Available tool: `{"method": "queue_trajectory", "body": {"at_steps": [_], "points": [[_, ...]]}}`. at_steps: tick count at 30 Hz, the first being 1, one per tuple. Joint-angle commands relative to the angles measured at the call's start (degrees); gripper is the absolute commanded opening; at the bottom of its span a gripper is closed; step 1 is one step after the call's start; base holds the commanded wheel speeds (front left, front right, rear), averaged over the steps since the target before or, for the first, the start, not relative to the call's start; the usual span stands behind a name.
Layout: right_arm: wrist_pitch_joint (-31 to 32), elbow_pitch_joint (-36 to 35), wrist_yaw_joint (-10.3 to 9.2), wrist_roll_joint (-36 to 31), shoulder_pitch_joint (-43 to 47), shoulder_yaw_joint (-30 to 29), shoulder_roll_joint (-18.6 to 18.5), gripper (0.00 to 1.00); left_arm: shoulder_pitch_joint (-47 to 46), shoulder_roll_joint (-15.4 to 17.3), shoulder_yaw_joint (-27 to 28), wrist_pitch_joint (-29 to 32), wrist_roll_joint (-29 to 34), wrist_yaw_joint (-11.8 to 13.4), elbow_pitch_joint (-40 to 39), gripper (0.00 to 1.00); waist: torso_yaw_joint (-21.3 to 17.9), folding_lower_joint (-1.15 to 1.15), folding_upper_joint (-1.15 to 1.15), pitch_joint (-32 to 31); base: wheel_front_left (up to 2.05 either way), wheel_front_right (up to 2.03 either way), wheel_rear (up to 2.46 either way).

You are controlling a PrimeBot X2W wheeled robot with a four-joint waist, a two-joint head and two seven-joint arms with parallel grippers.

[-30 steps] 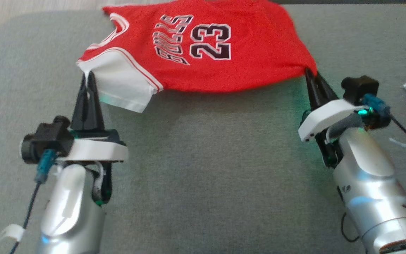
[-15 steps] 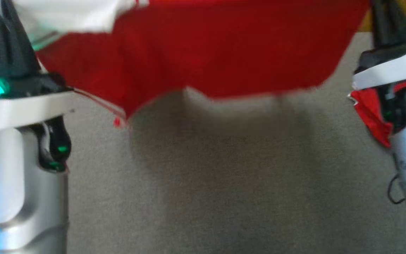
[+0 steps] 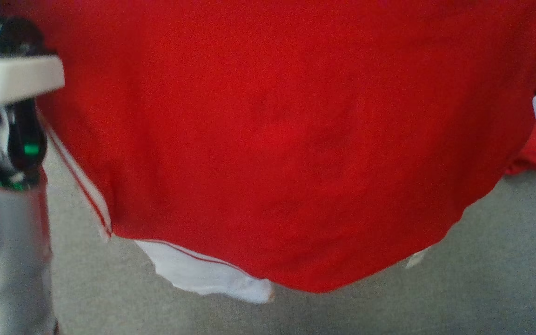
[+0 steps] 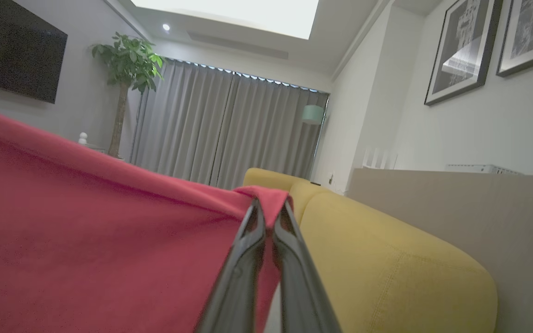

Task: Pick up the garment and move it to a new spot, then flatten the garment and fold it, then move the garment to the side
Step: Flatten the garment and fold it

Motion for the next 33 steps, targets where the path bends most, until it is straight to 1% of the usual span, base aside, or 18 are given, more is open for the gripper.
{"method": "queue_trajectory", "body": {"at_steps": [1, 4, 6, 9, 11, 14, 18, 22, 27, 28, 31, 33], "points": [[0.6, -0.8, -0.04, -0.5, -3.3, 0.5, -0.8, 0.00, -5.3, 3.1, 0.8, 0.9, 0.6, -1.0, 1.5, 0.00, 0.0, 0.00, 0.00, 4.3, 0.00, 0.00, 0.00], [0.4, 3.7, -0.04, -1.4, -7.7, 3.2, -1.7, 0.00, -11.7, 5.3, -0.9, 0.8, 2.2, -3.1, 9.6, 0.00, 0.5, 0.00, 0.00, 8.4, 0.00, 0.00, 0.00], [-0.5, 8.7, -0.04, -1.3, -12.5, 5.9, -2.2, 0.00, -16.5, 6.3, -1.7, -0.3, 3.4, -3.9, 16.3, 0.00, 0.7, 0.00, 0.00, 10.5, 0.00, 0.00, 0.00], [-3.6, 17.9, -0.04, -1.7, -22.0, 9.4, -3.1, 0.00, -24.8, 7.3, -2.1, -2.9, 4.9, -4.3, 26.2, 0.00, 0.9, 0.00, 0.00, 13.2, 0.00, 0.00, 0.00], [-7.4, 24.4, -0.04, -4.3, -28.4, 11.1, -3.5, 0.00, -29.9, 7.7, -2.8, -4.9, 6.2, -4.3, 32.4, 0.00, 1.3, 0.00, 0.00, 14.4, 0.00, 0.00, 0.00], [-13.1, 34.7, -0.04, -8.0, -36.5, 11.2, -2.2, 0.00, -36.2, 8.0, -4.2, -8.4, 8.0, -4.6, 40.2, 0.00, 1.7, 0.00, 0.00, 15.5, 0.00, 0.00, 0.00], [-19.9, 44.7, -0.04, -12.4, -43.5, 7.8, 0.5, 0.00, -42.7, 7.1, -4.7, -13.0, 8.5, -4.5, 47.1, 0.00, 2.3, 0.00, 0.00, 16.8, 0.00, 0.00, 0.00], [-22.7, 51.6, -0.04, -14.9, -44.1, 7.3, 2.5, 0.00, -43.9, 6.0, -5.7, -17.0, 8.8, -4.8, 52.9, 0.00, 3.1, 0.00, 0.00, 17.1, 0.00, 0.00, 0.00], [-23.7, 58.4, -0.04, -15.4, -40.5, 8.9, 2.6, 0.00, -40.0, 4.6, -7.8, -19.1, 8.8, -6.1, 57.6, 0.00, 3.9, 0.00, 0.00, 17.1, 0.00, 0.00, 0.00], [-23.7, 58.4, -0.04, -15.4, -40.5, 8.9, 2.6, 0.00, -40.0, 4.6, -7.8, -19.1, 8.8, -6.1, 57.6, 0.00, 3.9, 0.00, 0.00, 17.1, 0.00, 0.00, 0.00], [-23.9, 62.5, -0.04, -14.3, -37.3, 11.6, 2.5, 0.00, -35.7, 4.4, -9.7, -19.5, 9.5, -6.8, 58.9, 0.00, 4.1, 0.00, 0.00, 16.6, 0.00, 0.00, 0.00], [-23.9, 64.8, -0.04, -12.9, -34.9, 13.6, 2.6, 0.00, -31.6, 4.5, -10.3, -19.7, 10.1, -6.8, 58.0, 0.00, 3.9, 0.00, 0.00, 15.8, 0.00, 0.00, 0.00]]}}
